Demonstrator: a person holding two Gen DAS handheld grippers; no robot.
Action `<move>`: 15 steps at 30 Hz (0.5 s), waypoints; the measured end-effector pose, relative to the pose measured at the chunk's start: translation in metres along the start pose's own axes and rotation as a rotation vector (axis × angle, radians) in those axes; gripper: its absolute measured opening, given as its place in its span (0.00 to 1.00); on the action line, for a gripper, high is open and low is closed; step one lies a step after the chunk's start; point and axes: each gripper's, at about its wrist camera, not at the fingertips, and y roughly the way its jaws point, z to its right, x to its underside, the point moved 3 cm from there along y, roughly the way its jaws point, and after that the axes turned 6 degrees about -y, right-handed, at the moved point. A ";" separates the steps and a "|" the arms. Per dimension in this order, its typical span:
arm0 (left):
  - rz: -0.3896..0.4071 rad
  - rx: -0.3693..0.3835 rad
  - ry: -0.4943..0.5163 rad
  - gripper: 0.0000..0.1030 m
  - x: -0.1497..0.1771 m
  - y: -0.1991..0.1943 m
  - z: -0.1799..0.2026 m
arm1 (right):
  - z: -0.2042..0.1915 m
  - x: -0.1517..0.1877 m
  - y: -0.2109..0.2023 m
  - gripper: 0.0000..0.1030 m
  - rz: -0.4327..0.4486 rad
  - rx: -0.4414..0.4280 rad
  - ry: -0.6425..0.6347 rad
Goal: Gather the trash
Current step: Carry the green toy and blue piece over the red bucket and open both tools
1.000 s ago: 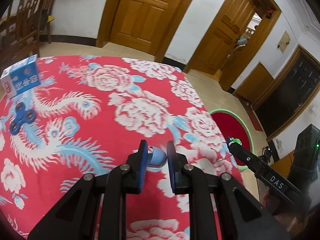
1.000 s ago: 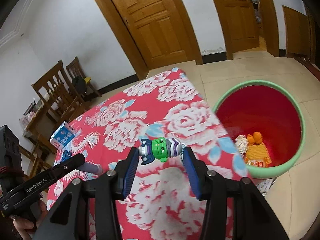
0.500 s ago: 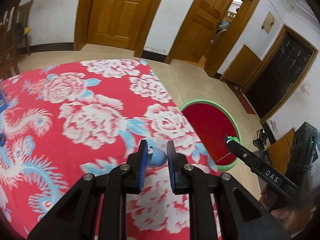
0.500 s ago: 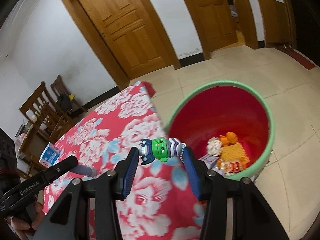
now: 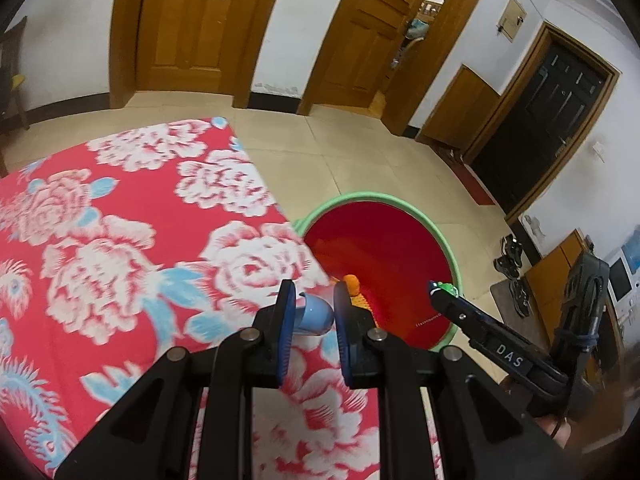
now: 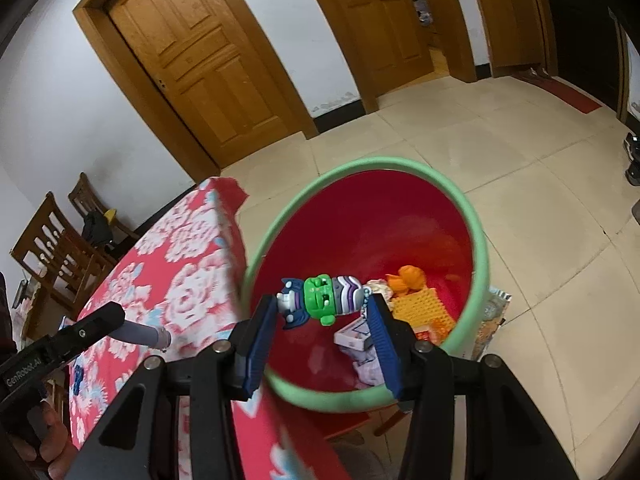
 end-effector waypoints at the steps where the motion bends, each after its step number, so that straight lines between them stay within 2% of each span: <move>1: -0.004 0.004 0.006 0.18 0.000 0.003 0.003 | 0.004 0.000 0.001 0.49 -0.002 0.001 0.006; 6: -0.012 0.016 0.038 0.18 -0.001 0.018 0.018 | 0.013 -0.001 0.001 0.50 0.003 0.003 0.012; 8: -0.019 0.019 0.041 0.18 -0.001 0.024 0.021 | 0.014 -0.001 -0.001 0.55 0.010 0.002 0.010; 15: -0.035 0.044 0.075 0.16 -0.001 0.041 0.036 | 0.023 -0.004 -0.016 0.56 0.047 0.008 0.023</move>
